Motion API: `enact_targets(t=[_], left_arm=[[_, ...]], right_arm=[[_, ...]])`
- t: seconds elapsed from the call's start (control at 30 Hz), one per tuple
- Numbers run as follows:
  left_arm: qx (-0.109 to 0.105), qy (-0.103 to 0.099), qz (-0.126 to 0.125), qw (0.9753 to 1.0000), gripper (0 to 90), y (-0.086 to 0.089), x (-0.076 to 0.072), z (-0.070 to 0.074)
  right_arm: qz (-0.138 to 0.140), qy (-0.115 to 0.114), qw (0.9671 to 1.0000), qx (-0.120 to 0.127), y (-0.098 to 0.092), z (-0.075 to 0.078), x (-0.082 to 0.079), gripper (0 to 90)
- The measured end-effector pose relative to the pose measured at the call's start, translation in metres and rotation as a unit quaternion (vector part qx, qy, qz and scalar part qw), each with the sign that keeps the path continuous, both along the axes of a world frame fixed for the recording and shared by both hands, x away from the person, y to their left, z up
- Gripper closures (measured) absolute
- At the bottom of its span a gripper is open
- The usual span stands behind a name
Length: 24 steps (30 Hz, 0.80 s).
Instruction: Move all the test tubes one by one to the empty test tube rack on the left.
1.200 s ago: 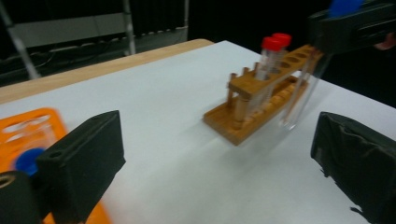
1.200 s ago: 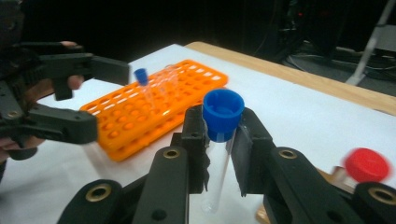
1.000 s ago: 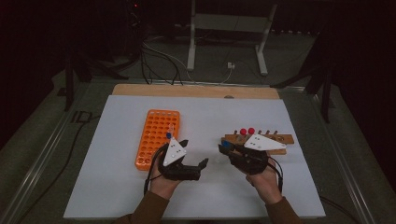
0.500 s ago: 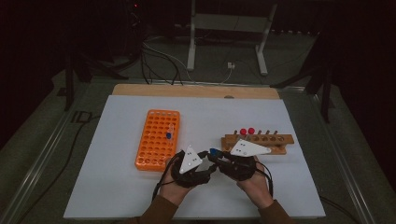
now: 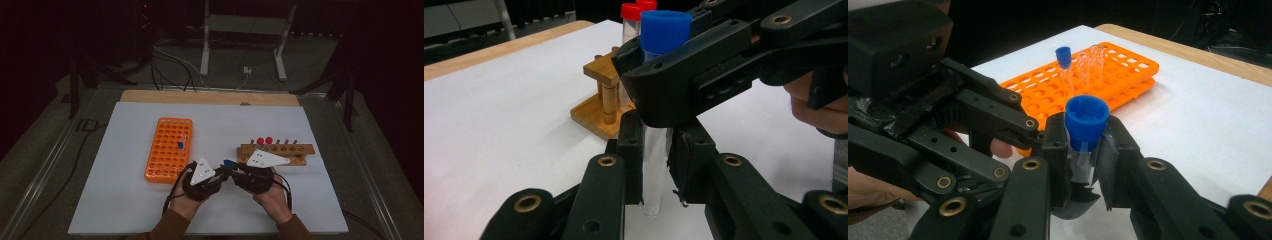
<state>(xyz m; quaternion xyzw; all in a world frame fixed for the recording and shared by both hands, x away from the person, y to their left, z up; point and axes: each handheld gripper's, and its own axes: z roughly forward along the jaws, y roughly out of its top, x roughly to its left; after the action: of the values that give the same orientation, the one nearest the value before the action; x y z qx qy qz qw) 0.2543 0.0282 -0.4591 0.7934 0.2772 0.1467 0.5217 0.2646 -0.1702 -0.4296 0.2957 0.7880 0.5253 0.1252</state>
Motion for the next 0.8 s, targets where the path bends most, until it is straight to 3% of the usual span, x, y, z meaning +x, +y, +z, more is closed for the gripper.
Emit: enact_targets(t=[0.27,0.43,0.8], left_arm=[[0.005,0.001,0.019,0.9998,77.2,0.007,0.004,0.0],[0.001,-0.002,0.039,0.9992,77.2,0.019,0.008,0.002],[-0.011,-0.014,0.081,0.9966,77.2,0.047,0.015,0.009]], right_arm=[[-0.004,0.001,0.9995,0.031,-0.01,0.005,0.003,45.3],[-0.02,-0.004,0.9993,0.032,-0.015,0.008,0.005,25.1],[-0.075,-0.007,0.9971,0.009,-0.026,0.005,0.014,4.4]])
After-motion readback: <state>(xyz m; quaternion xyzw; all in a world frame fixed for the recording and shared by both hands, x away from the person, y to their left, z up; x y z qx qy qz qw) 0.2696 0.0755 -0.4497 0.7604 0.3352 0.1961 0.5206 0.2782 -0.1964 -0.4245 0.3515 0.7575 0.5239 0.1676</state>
